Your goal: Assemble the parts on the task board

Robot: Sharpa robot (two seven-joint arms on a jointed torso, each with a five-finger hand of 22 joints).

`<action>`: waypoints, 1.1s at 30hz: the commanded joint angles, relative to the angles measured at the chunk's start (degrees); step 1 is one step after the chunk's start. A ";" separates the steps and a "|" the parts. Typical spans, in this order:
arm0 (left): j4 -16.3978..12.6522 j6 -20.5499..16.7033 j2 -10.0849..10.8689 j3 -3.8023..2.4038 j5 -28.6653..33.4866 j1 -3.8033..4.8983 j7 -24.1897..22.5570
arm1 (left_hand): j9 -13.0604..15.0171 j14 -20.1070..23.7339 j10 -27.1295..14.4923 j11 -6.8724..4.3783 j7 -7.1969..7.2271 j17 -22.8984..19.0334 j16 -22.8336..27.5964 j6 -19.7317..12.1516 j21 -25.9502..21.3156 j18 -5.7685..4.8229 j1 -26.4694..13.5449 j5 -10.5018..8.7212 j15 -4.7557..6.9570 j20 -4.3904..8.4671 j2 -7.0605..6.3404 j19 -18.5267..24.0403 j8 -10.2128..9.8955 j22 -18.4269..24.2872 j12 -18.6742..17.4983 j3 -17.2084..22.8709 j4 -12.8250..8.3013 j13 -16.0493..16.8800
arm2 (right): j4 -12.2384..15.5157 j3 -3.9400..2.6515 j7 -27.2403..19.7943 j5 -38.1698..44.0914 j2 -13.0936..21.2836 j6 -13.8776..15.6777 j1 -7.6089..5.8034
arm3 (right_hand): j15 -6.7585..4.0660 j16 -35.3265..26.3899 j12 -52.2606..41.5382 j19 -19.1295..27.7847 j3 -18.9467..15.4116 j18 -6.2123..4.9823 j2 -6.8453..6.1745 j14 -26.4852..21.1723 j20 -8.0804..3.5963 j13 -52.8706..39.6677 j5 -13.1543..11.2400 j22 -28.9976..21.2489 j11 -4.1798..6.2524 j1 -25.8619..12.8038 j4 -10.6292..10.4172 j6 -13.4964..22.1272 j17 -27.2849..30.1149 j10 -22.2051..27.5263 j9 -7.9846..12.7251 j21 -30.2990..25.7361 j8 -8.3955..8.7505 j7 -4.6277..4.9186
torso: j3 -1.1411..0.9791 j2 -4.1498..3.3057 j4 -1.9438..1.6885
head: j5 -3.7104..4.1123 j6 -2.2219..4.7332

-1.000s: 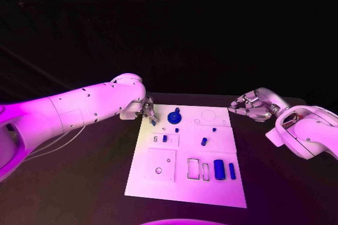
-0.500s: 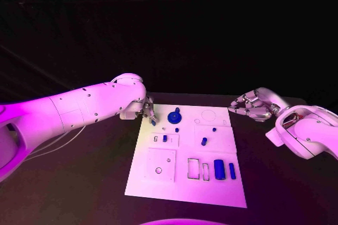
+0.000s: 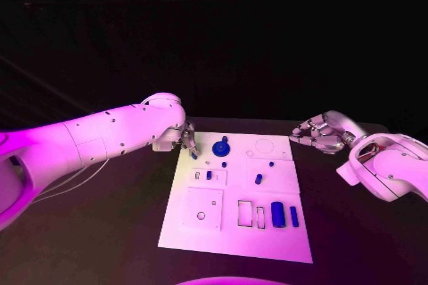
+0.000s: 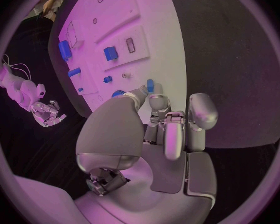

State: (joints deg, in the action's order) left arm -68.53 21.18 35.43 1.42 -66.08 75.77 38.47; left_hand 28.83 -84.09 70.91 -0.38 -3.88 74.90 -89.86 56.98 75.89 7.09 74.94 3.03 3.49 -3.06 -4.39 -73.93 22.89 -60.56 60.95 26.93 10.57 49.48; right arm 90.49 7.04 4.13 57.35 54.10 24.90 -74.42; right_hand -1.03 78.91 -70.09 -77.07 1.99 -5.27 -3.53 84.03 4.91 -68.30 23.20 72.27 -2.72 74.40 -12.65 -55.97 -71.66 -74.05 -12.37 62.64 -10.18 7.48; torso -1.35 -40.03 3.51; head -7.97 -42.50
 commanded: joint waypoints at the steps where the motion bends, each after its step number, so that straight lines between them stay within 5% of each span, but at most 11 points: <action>1: -0.02 0.38 -0.14 0.00 1.09 -0.01 0.04 | 0.51 -5.91 0.42 -0.26 0.29 15.10 -0.14 -0.29 0.40 -1.15 2.39 0.48 0.35 0.43 0.58 -0.08 0.45 -0.09 -0.46 2.30 -1.94 -0.15 | 0.06 -0.02 -0.47 0.51 0.00 -0.24 0.03 | -0.42 -0.15 -0.19 0.21 -0.23 -0.58 -0.33 1.97 -0.18 -0.08 0.21 0.08 -0.02 0.28 -0.04 0.31 -0.08 0.15 -0.08 -0.02 -0.35 0.04 | -0.02 0.00 0.00 | 0.01 -0.06; 9: -0.13 -0.72 0.03 0.01 4.23 -0.01 -0.06 | 1.67 -5.91 1.37 0.16 -0.26 15.10 -0.14 -0.72 0.62 -1.22 2.04 0.40 0.01 0.13 -0.84 -0.20 1.69 -0.43 -0.64 8.68 -6.01 -0.18 | 0.03 -0.02 -0.51 0.51 0.02 -0.20 0.03 | -0.42 -0.16 -0.22 0.22 -0.24 -0.58 -0.33 1.98 -0.18 -0.09 0.25 0.07 -0.01 0.27 -0.07 0.31 -0.07 0.12 -0.09 -0.06 -0.38 0.04 | 0.00 0.04 -0.01 | 0.00 -0.06; 19: -1.37 -3.54 1.43 0.00 11.06 -0.01 -0.32 | 2.52 -5.91 2.83 -0.07 -0.07 15.10 -0.14 -0.28 1.04 -1.32 0.71 0.39 0.13 0.19 -2.17 -0.60 2.70 -1.15 0.54 11.38 -7.95 1.19 | -0.08 -0.02 -0.59 0.51 0.00 -0.08 0.03 | -0.43 -0.18 -0.27 0.22 -0.26 -0.59 -0.32 1.99 -0.18 -0.12 0.36 0.04 0.00 0.24 -0.14 0.30 -0.07 0.06 -0.11 -0.14 -0.44 0.03 | -0.03 0.13 -0.05 | -0.25 0.11; 29: -7.31 -9.67 6.45 0.00 15.68 0.03 -0.85 | 3.62 -5.91 5.30 -0.64 0.51 15.10 -0.14 0.67 1.86 -1.59 -1.16 0.36 0.56 0.56 -4.29 -1.57 3.77 -2.63 2.99 13.07 -9.55 4.05 | -0.22 -0.02 -0.55 0.51 0.04 0.13 0.02 | -0.43 -0.18 -0.29 0.22 -0.27 -0.59 -0.29 2.00 -0.18 -0.12 0.41 0.04 0.00 0.20 -0.19 0.29 -0.09 0.04 -0.12 -0.16 -0.47 0.02 | -0.17 0.44 -0.28 | -0.36 -0.08; 33: -10.25 -12.05 8.39 0.12 16.10 -0.08 -1.10 | 3.87 -5.91 5.81 -0.79 0.68 15.10 -0.14 0.90 1.92 -1.60 -1.51 0.36 0.70 0.68 -4.76 -1.66 3.97 -2.73 3.52 13.40 -9.86 4.69 | -0.29 -0.02 -0.57 0.51 0.01 0.21 0.02 | -0.43 -0.18 -0.29 0.22 -0.27 -0.59 -0.29 2.00 -0.18 -0.12 0.41 0.04 0.00 0.20 -0.19 0.29 -0.09 0.04 -0.12 -0.16 -0.47 0.02 | -0.08 0.46 -0.43 | -0.33 -0.28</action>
State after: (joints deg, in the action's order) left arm -77.95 13.11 43.55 1.50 -52.47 75.78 38.22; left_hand 31.44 -84.01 76.33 -1.07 -3.77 74.93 -89.86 57.14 77.43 6.27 73.39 3.34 3.82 -2.56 -8.47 -75.27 26.51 -63.25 64.25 32.07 8.73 54.08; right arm 90.23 7.04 4.03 57.35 54.14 24.96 -74.42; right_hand -1.03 78.91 -70.09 -77.07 1.99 -5.27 -3.53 84.03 4.91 -68.35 23.42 72.26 -2.72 74.40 -12.65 -55.97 -71.68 -74.05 -12.43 62.64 -10.41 7.48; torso -1.47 -39.62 3.20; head -8.34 -42.61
